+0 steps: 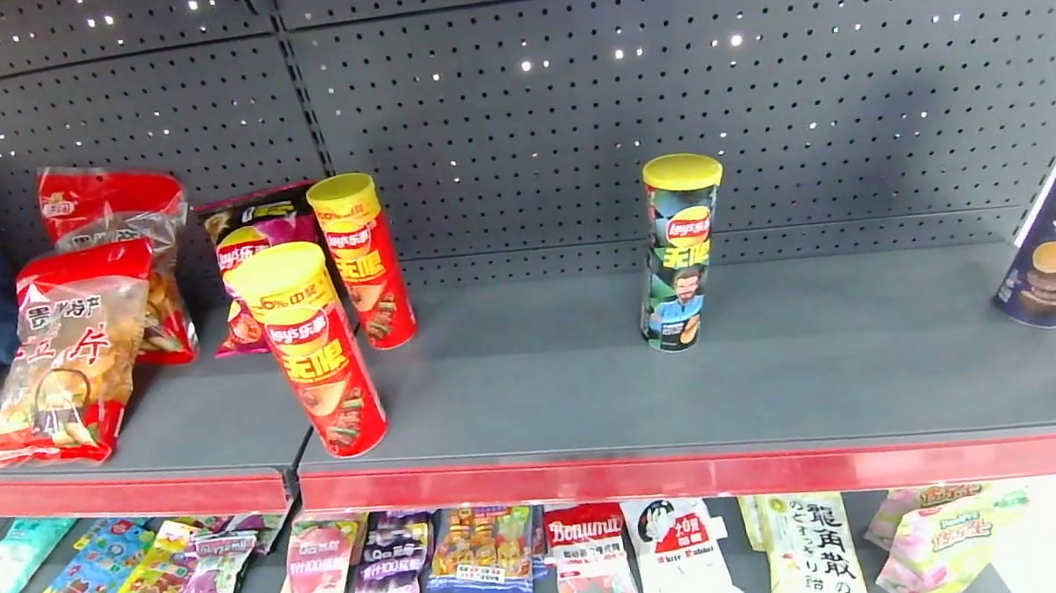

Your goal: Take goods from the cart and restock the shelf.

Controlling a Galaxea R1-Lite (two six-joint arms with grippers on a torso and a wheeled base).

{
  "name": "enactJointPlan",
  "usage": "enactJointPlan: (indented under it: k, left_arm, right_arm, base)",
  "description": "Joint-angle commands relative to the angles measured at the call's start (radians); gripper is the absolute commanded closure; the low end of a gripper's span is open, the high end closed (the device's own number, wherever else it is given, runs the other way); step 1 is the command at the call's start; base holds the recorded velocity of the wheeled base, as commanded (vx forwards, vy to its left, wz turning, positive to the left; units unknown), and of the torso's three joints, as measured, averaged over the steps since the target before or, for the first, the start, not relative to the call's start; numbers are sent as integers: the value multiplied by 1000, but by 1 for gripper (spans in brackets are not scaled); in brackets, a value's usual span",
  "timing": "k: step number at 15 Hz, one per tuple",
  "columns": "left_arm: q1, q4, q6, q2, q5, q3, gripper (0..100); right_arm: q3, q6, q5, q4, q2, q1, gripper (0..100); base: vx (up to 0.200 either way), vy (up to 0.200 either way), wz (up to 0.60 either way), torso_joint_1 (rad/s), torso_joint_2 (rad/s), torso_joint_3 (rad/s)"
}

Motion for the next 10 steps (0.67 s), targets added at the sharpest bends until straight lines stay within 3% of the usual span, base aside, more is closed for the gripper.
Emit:
enactJointPlan:
  k: [1,3,7,8,10]
  left_arm:
    - [0,0,0,-10,0,8,100]
    - [0,3,35,-53,-3,43,100]
    - [1,3,41,-77,1,66,100]
    - [3,5,40,-77,4,66,100]
    - [5,6,40,-77,11,85,100]
  right_arm:
    - [0,-1,0,0,1,0,0]
    - [0,1,0,0,1,0,0]
    - [0,-42,23,-2,1,0,0]
    - [-61,-45,66,-9,29,5,0]
    - [-399,1,163,0,382,23,0]
  base:
    - [0,0,0,0,0,0]
    - [0,0,0,0,0,0]
    - [0,0,0,0,0,0]
    - [0,0,0,0,0,0]
    - [0,0,0,0,0,0]
